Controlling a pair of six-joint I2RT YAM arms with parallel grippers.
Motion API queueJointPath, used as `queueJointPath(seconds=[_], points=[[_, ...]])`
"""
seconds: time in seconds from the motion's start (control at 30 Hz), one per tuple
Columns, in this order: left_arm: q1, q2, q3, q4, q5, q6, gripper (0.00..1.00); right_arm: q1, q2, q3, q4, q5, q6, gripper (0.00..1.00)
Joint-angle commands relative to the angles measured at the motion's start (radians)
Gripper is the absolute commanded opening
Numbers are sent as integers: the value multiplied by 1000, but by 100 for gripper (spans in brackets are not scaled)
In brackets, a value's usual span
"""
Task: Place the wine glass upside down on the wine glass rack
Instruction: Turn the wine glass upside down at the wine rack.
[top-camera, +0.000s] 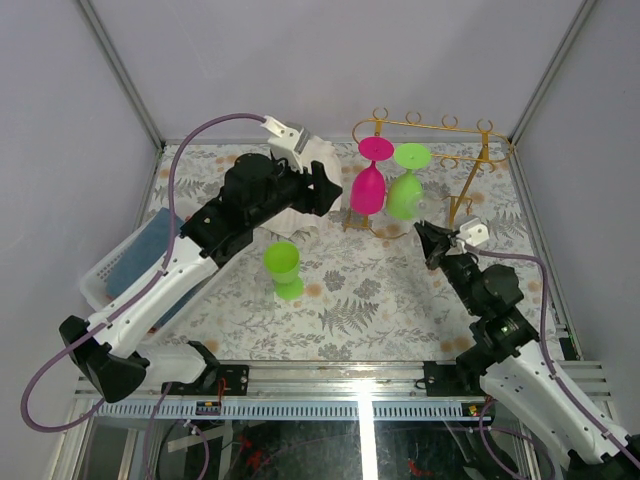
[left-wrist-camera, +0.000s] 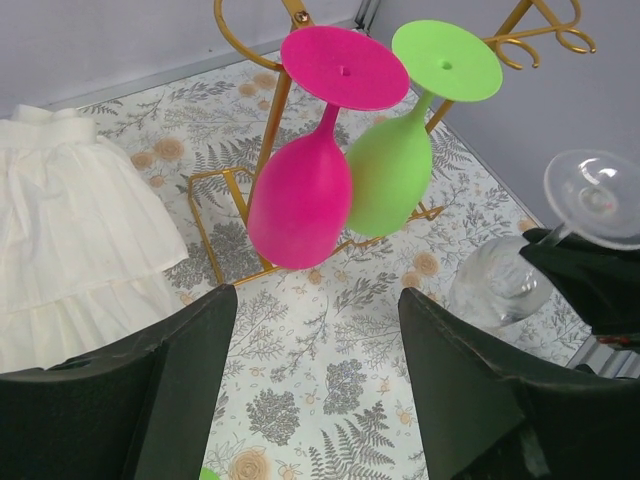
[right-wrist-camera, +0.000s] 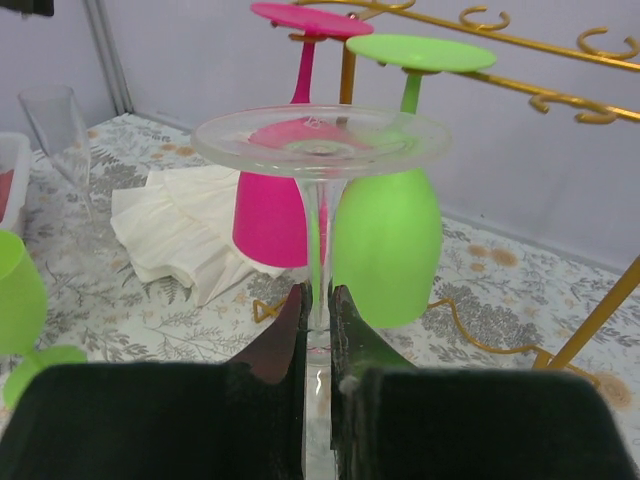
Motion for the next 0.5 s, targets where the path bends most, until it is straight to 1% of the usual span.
queueJointPath(seconds=[0.0,0.1,0.2,0.37,0.47], points=[[10,-24,-17,53,-5,4,66,-23,7,103,85,58,-11,0],[11,-32,-27,54,-16,10,66,-24,-16,119,77,162,-42,0],[14,-34,-29,52,-23,12,66,-24,-52,122,73,229,-80,0],[20,-34,-34,44,-51,6,66,-23,-117,137,17,387,-116,0],[31,-34,-27,30,-55,4,66,-24,-145,142,-18,404,-170,0]])
